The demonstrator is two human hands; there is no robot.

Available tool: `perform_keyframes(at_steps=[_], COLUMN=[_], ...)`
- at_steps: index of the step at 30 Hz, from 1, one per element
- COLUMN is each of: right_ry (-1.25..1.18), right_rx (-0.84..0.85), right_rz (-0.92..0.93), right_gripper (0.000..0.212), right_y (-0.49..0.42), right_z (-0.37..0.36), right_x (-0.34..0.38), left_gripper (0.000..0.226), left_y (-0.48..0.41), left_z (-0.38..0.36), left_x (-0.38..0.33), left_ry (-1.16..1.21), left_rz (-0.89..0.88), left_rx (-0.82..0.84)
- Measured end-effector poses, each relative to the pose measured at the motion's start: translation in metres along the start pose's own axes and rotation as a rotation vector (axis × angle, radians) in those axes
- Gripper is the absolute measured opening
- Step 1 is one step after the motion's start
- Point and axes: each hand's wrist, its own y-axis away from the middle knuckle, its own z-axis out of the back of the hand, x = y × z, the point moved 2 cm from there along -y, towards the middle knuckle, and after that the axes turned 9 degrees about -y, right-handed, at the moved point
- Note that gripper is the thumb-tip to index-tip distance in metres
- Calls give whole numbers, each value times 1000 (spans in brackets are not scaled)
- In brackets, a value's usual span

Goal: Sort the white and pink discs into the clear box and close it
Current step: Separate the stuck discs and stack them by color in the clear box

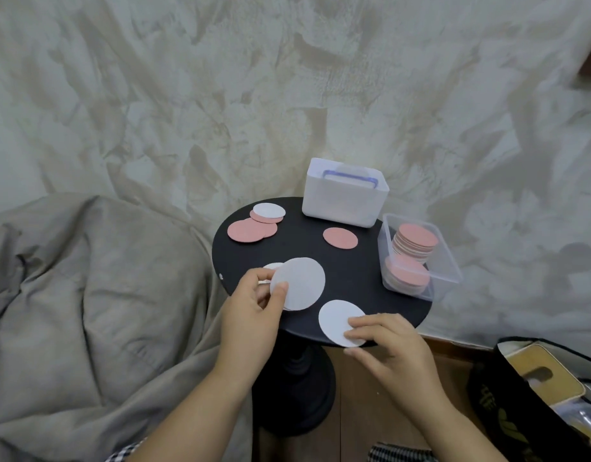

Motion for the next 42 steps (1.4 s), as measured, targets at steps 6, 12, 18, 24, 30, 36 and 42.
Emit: perform_keyframes(at_steps=[6,12,18,24,30,36,42], right_ry=[-425,-624,-675,-662,-422,-192,-305], right_rx=[-163,-293,-350,-412,-331,-114,-216], right_rz=[-345,-513,-519,-420,-244,-151,-102], right_gripper=[15,8,9,25,33,51,47], right_y=[-7,-19,-22,-26,-22,-22,-16], right_z=[11,4,-2,-2,-13,-19,-13], right_x=[10,7,11,18,12,6,6], left_gripper=[22,12,18,38,42,46,39], left_y=[7,9,17,15,14,19,21], left_z=[-7,-16,-27,-33,-39,-46,-44], left_x=[-4,-8,-16,-21,-8,-4,-5], left_ry=[60,69,68,12,-214,-392,-247], left_rz=[6,-15,-90,-174,-292,-402,-353], left_rx=[99,209,333,320,201,235,158])
